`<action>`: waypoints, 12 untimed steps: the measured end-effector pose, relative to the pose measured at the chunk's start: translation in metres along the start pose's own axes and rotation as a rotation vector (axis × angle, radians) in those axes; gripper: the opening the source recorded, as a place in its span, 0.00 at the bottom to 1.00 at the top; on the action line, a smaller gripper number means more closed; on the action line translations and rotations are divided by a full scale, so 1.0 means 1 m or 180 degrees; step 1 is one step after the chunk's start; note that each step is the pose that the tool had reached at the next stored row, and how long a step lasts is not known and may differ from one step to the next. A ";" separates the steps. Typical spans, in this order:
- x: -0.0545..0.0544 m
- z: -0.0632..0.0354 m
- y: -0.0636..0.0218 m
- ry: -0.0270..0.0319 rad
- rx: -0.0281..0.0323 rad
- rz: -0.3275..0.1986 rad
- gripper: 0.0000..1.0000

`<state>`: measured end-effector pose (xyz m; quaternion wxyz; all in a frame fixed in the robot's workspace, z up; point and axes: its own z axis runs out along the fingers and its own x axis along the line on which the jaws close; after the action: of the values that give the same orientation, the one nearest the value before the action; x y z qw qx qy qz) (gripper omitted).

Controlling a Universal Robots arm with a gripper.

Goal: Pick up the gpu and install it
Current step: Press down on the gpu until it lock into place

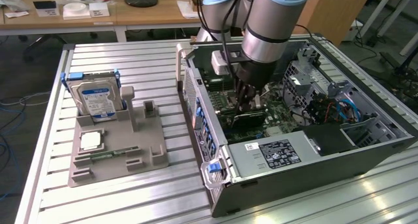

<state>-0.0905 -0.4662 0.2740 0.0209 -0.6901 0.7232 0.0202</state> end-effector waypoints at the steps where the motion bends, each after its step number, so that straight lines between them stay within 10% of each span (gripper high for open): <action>1: 0.001 0.0006 0.0015 0.0002 0.0000 0.0000 0.11; 12: 0.006 0.0089 0.0277 0.0037 -0.0001 -0.0049 0.11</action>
<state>-0.1185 -0.4705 0.2647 0.0167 -0.6958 0.7179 0.0161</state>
